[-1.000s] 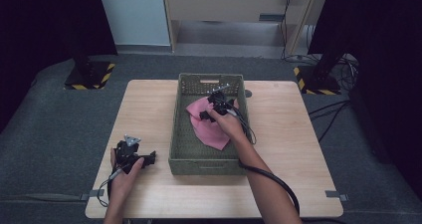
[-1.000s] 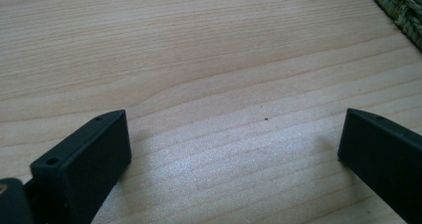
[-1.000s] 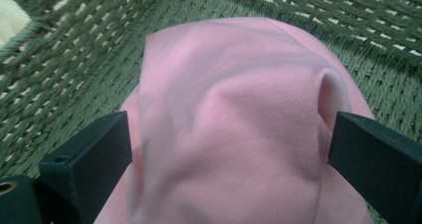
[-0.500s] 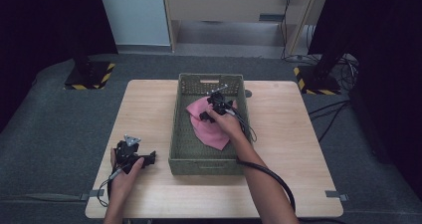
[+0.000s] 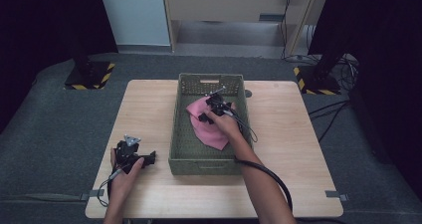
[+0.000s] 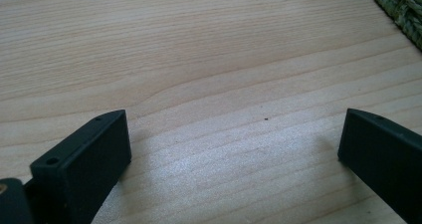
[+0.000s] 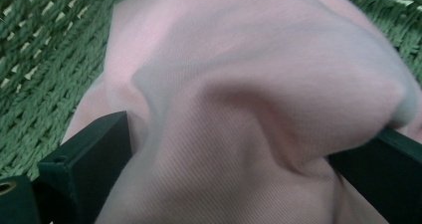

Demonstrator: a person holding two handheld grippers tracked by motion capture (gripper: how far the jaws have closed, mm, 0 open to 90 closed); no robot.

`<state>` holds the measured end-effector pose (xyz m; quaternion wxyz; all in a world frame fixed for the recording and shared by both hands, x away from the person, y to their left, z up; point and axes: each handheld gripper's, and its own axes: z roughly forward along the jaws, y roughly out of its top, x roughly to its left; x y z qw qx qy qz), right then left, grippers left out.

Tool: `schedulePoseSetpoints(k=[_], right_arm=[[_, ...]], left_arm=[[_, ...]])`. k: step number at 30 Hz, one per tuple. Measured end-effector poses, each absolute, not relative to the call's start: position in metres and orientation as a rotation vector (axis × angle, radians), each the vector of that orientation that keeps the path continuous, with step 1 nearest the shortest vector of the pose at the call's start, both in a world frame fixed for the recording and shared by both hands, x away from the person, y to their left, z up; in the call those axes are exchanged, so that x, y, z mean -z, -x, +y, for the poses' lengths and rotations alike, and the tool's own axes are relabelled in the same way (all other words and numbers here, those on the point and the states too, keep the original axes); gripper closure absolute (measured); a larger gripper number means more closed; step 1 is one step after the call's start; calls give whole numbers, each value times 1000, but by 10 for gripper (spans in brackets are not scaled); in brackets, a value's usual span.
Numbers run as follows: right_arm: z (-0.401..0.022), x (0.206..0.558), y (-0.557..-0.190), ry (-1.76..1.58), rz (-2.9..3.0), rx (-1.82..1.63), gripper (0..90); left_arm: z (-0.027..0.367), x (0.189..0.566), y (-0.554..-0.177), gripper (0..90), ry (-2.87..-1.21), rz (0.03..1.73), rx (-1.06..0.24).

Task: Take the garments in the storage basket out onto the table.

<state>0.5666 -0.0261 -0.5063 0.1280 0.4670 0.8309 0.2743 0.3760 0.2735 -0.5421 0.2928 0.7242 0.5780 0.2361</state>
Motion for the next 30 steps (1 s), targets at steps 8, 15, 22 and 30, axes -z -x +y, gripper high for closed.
schedulePoseSetpoints(k=[8, 15, 22, 30], right_arm=[[-26, 513, -567, -1373, 2443, -770, 48], [-25, 514, -567, -1365, 2451, -740, 88], [-24, 512, -566, -1378, 2446, -698, 196], [-28, 495, -561, -1341, 2446, -771, 565]], left_arm=[[273, 542, -376, 0, -1930, 1540, -629], [273, 542, -376, 0, -1930, 1540, -629], [273, 542, -376, 0, -1930, 1539, -629], [273, 542, -376, 0, -1930, 1539, -629]])
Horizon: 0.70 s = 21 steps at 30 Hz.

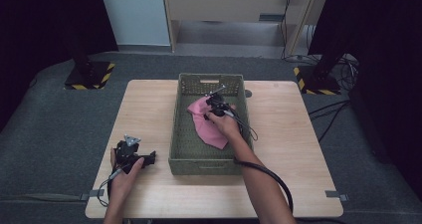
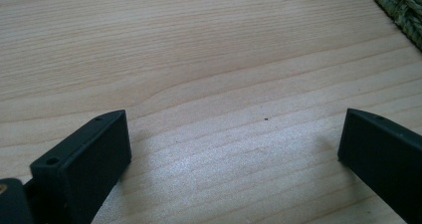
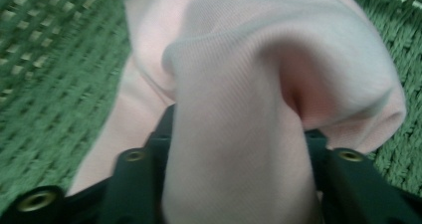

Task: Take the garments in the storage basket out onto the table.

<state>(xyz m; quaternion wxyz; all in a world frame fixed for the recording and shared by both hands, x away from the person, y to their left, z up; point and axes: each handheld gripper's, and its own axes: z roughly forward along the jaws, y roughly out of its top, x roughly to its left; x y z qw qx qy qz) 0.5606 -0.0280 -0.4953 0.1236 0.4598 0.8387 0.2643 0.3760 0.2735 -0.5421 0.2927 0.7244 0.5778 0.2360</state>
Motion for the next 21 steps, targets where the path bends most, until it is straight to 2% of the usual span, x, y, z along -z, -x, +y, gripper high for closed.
schedulePoseSetpoints(k=[2, 7, 21], right_arm=[[-29, 491, -558, -1331, 2436, -796, 616], [-33, 478, -550, -1294, 2413, -852, 677], [-53, 433, -528, -1261, 2312, -997, 681]], left_arm=[[273, 542, -376, 0, -1930, 1539, -629], [273, 542, -376, 0, -1930, 1539, -629], [273, 542, -376, 0, -1930, 1539, -629]])
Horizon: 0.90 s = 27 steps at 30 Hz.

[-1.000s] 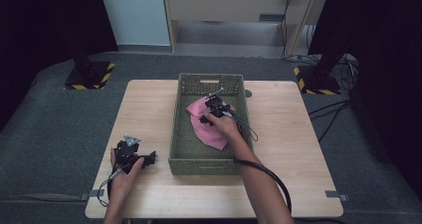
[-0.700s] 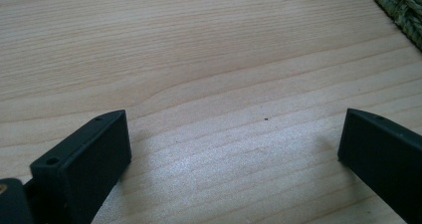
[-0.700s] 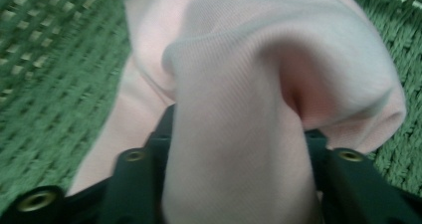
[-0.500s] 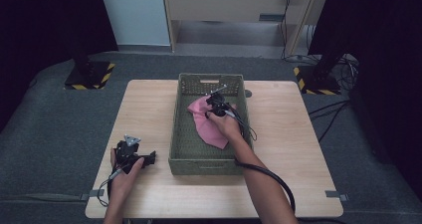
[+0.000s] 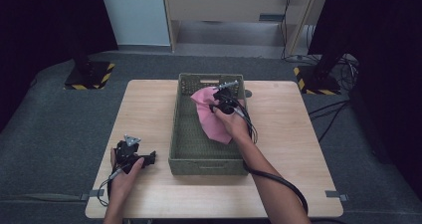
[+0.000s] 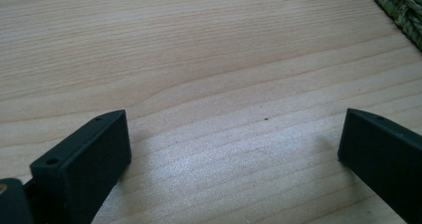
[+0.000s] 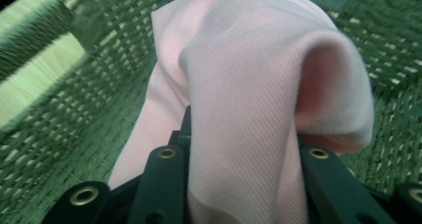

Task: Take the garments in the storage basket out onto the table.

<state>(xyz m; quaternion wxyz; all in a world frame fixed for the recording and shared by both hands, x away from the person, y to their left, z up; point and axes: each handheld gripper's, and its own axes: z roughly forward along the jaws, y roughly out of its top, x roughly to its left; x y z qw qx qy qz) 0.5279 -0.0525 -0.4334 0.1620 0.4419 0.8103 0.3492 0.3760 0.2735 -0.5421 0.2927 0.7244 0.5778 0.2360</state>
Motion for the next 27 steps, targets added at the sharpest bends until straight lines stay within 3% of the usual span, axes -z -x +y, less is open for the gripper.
schedulePoseSetpoints(k=[27], right_arm=[[-56, 396, -507, -1157, 2305, -1051, 694]], left_arm=[[273, 542, -376, 0, -1930, 1540, -629]])
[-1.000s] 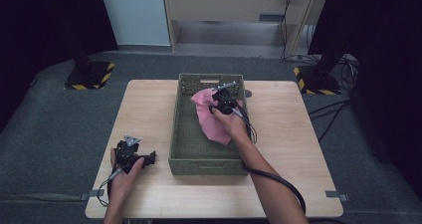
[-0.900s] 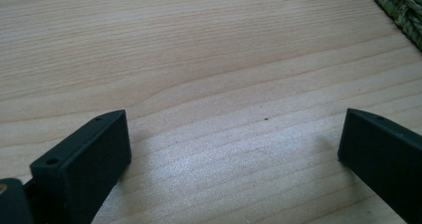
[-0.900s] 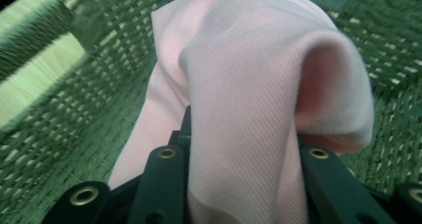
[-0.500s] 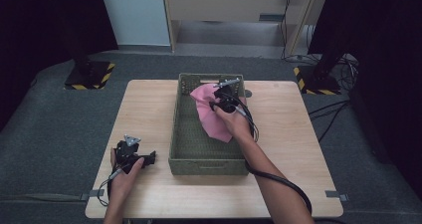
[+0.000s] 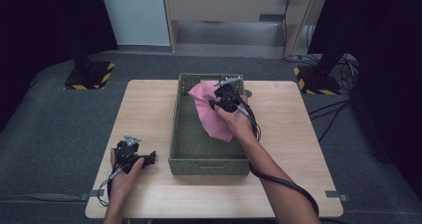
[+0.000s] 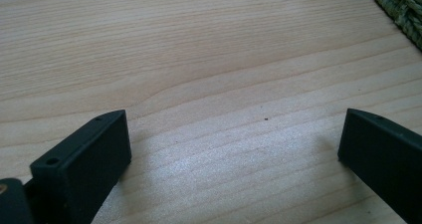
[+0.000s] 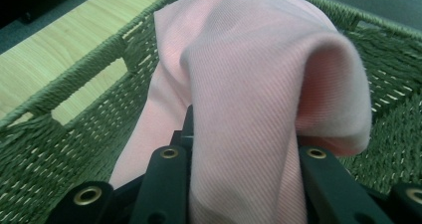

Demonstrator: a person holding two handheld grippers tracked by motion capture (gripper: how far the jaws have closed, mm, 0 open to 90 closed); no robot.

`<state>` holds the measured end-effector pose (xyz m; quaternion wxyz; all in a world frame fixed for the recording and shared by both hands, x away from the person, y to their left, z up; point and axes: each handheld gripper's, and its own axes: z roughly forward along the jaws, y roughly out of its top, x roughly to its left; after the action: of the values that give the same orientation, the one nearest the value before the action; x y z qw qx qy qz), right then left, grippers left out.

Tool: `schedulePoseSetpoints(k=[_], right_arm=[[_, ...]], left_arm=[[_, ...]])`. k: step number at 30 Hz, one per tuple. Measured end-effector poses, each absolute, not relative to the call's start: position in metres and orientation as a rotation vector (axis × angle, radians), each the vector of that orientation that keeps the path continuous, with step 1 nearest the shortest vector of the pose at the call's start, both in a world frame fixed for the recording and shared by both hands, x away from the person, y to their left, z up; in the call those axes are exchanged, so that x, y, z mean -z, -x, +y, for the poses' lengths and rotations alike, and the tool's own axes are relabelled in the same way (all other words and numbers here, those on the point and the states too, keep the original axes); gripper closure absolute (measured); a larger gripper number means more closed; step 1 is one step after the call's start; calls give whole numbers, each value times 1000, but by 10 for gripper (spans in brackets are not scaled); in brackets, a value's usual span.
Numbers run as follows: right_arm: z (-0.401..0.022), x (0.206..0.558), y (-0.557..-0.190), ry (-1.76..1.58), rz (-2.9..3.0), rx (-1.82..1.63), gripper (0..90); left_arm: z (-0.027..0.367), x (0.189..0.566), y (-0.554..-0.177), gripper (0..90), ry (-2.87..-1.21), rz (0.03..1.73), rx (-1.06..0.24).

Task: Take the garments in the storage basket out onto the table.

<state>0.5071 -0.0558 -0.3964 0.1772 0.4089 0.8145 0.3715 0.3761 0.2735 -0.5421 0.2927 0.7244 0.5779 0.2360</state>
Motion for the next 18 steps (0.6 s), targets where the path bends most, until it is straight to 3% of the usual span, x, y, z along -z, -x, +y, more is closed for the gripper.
schedulePoseSetpoints(k=[18], right_arm=[[-63, 375, -496, -1122, 2300, -1078, 694]], left_arm=[[273, 542, -376, 0, -1931, 1539, -629]])
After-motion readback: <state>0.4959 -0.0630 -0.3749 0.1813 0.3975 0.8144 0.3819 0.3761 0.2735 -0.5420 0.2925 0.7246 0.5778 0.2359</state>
